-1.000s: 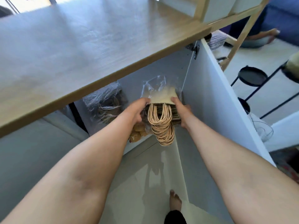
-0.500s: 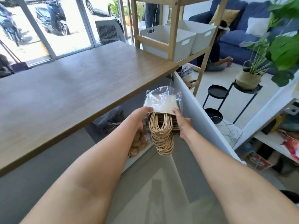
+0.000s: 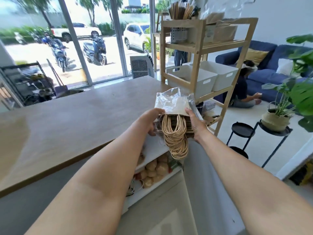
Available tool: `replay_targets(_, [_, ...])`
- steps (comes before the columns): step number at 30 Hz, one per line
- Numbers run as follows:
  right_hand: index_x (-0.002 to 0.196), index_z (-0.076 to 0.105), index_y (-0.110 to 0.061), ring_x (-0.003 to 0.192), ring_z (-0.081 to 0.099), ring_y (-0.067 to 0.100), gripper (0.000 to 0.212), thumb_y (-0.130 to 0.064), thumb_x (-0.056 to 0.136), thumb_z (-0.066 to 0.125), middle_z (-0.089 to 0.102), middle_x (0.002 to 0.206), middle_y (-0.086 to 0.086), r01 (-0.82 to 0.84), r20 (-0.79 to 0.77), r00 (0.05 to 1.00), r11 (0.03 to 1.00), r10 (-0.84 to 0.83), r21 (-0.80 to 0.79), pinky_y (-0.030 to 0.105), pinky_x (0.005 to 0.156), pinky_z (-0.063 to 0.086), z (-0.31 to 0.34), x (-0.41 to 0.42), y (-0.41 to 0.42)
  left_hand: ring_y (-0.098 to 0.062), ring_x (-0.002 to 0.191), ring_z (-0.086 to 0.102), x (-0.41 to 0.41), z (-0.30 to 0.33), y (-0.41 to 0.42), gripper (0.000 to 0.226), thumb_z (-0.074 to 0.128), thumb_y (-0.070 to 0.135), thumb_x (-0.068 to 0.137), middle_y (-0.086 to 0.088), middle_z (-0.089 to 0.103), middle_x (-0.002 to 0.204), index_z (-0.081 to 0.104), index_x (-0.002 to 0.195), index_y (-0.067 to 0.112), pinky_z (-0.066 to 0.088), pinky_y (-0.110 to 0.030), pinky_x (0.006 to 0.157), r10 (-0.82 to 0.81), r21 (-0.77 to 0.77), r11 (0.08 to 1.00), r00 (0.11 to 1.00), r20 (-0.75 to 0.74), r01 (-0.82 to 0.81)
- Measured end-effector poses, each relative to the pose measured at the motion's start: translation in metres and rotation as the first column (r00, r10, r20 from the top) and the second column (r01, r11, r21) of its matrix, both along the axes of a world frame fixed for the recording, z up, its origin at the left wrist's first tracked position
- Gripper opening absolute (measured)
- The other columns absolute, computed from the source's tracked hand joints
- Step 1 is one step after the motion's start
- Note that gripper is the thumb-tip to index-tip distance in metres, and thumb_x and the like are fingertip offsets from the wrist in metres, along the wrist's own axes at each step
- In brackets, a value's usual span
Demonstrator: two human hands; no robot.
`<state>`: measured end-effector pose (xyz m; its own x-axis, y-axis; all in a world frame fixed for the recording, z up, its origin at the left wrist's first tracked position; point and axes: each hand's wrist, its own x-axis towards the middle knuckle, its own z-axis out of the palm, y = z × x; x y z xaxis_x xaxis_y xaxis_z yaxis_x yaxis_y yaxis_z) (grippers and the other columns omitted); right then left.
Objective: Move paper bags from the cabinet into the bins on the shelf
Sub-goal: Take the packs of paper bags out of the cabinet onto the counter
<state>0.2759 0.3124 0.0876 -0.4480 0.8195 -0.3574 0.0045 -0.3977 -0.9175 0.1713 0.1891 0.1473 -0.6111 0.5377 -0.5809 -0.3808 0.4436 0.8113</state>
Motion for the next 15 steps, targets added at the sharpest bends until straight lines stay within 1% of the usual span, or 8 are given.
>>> replay_targets(3, [0.117, 0.049, -0.010, 0.107, 0.063, 0.031, 0.095, -0.061, 0.045, 0.083, 0.060, 0.123, 0.012, -0.075, -0.042, 0.996, 0.997, 0.077, 0.034, 0.051, 0.094, 0.050, 0.014, -0.024, -0.003, -0.024, 0.087, 0.053, -0.018, 0.010, -0.011, 0.043, 0.062, 0.039, 0.084, -0.012, 0.051, 0.105, 0.049, 0.116, 0.012, 0.045, -0.035, 0.092, 0.038, -0.001, 0.999, 0.998, -0.046, -0.038])
replay_targets(4, [0.119, 0.049, -0.012, 0.106, 0.062, 0.030, 0.093, -0.060, 0.048, 0.083, 0.059, 0.123, 0.011, -0.106, -0.036, 0.994, 0.994, 0.108, 0.033, 0.049, 0.093, 0.051, 0.019, -0.035, -0.005, -0.023, 0.083, 0.053, -0.025, 0.015, -0.018, 0.041, 0.060, 0.039, 0.086, -0.012, 0.052, 0.102, 0.050, 0.115, 0.013, 0.046, -0.033, 0.085, 0.053, -0.005, 0.999, 0.997, -0.055, -0.054])
replay_targets(5, [0.128, 0.045, -0.012, 0.105, 0.062, 0.031, 0.095, -0.058, 0.053, 0.082, 0.058, 0.123, 0.011, -0.132, -0.042, 0.990, 0.991, 0.133, 0.034, 0.047, 0.089, 0.053, 0.022, -0.046, -0.007, -0.025, 0.084, 0.053, -0.032, 0.018, -0.023, 0.039, 0.058, 0.039, 0.088, -0.012, 0.051, 0.103, 0.049, 0.115, 0.013, 0.046, -0.035, 0.080, 0.071, -0.006, 0.997, 0.996, -0.060, -0.072])
replay_targets(6, [0.134, 0.042, -0.011, 0.104, 0.063, 0.031, 0.097, -0.054, 0.057, 0.082, 0.058, 0.123, 0.012, -0.170, -0.073, 0.982, 0.985, 0.171, 0.023, 0.045, 0.084, 0.056, 0.023, -0.061, -0.009, -0.027, 0.090, 0.052, -0.042, 0.020, -0.028, 0.039, 0.057, 0.039, 0.089, -0.013, 0.051, 0.109, 0.048, 0.117, 0.013, 0.044, -0.037, 0.081, 0.095, -0.008, 0.995, 0.993, -0.071, -0.095])
replay_targets(8, [0.137, 0.043, -0.009, 0.096, 0.068, 0.032, 0.105, -0.052, 0.051, 0.084, 0.064, 0.119, 0.016, -0.234, -0.110, 0.966, 0.972, 0.233, 0.009, 0.045, 0.077, 0.058, 0.020, -0.094, -0.011, -0.031, 0.106, 0.050, -0.067, 0.020, -0.036, 0.045, 0.057, 0.039, 0.089, -0.013, 0.049, 0.122, 0.047, 0.123, 0.013, 0.040, -0.042, 0.093, 0.154, 0.003, 0.988, 0.984, -0.087, -0.154])
replay_targets(11, [0.130, 0.052, -0.010, 0.092, 0.070, 0.033, 0.106, -0.060, 0.041, 0.082, 0.069, 0.111, 0.013, -0.302, -0.087, 0.950, 0.953, 0.301, 0.005, 0.050, 0.087, 0.055, 0.008, -0.149, -0.009, -0.031, 0.114, 0.049, -0.105, 0.016, -0.045, 0.048, 0.057, 0.040, 0.089, -0.012, 0.048, 0.127, 0.047, 0.129, 0.014, 0.037, -0.044, 0.102, 0.227, 0.014, 0.974, 0.970, -0.093, -0.226])
replay_targets(13, [0.122, 0.057, -0.013, 0.097, 0.068, 0.031, 0.104, -0.068, 0.037, 0.081, 0.069, 0.113, 0.010, -0.327, -0.039, 0.944, 0.945, 0.328, 0.024, 0.048, 0.093, 0.052, -0.002, -0.184, -0.004, -0.029, 0.110, 0.049, -0.125, 0.016, -0.051, 0.039, 0.056, 0.039, 0.090, -0.010, 0.050, 0.116, 0.049, 0.120, 0.015, 0.037, -0.041, 0.097, 0.249, 0.025, 0.969, 0.965, -0.087, -0.247])
replay_targets(15, [0.119, 0.059, -0.014, 0.100, 0.067, 0.031, 0.112, -0.074, 0.027, 0.081, 0.068, 0.116, 0.008, -0.346, -0.009, 0.938, 0.938, 0.347, 0.026, 0.049, 0.095, 0.051, -0.011, -0.221, -0.007, -0.025, 0.093, 0.050, -0.148, 0.018, -0.061, 0.025, 0.054, 0.038, 0.091, -0.007, 0.050, 0.095, 0.051, 0.103, 0.016, 0.038, -0.038, 0.094, 0.295, 0.011, 0.955, 0.953, -0.070, -0.295])
